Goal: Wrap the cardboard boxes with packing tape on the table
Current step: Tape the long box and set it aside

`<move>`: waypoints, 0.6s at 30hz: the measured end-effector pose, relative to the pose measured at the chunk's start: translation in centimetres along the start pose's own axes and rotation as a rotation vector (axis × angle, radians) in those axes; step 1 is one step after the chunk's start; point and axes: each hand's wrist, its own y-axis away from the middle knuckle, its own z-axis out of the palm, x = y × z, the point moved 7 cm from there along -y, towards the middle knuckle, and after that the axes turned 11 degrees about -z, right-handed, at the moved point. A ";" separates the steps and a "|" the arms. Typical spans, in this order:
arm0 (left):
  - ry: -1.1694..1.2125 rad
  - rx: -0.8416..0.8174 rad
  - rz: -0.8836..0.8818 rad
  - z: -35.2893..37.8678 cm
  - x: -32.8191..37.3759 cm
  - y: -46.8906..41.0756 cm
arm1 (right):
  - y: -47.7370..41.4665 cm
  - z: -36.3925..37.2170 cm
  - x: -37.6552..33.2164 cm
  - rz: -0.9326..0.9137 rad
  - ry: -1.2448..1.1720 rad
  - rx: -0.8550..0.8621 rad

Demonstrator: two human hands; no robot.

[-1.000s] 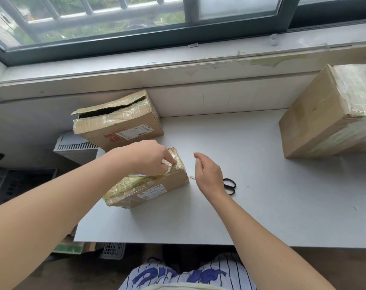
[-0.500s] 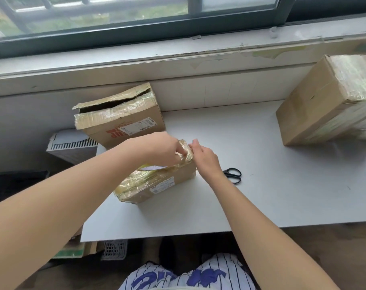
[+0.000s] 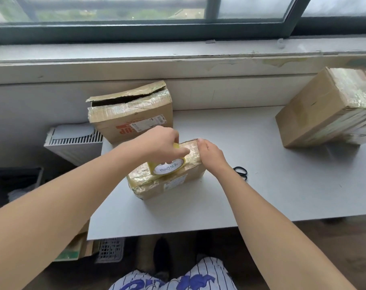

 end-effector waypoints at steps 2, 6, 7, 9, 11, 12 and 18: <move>0.007 -0.014 -0.011 -0.5 -0.9 0.4 | 0.1 0.0 0.0 0.005 -0.003 -0.005; -0.049 -0.071 -0.048 -0.2 -4.4 1.5 | 0.2 0.1 0.4 0.006 0.002 0.013; -0.053 -0.090 -0.062 -0.1 -5.5 2.0 | 0.2 0.1 0.5 0.003 -0.005 0.022; -0.049 -0.076 -0.096 -0.3 -7.8 2.7 | 0.3 0.2 0.4 0.000 -0.013 0.033; -0.069 -0.022 -0.113 -0.8 -9.7 3.1 | 0.4 0.1 0.4 0.000 -0.005 0.044; -0.075 -0.008 -0.117 -0.7 -10.3 3.2 | 0.4 0.1 0.4 -0.001 0.004 0.045; -0.116 0.090 -0.045 0.5 -11.1 3.9 | 0.7 0.1 0.3 -0.010 0.047 0.063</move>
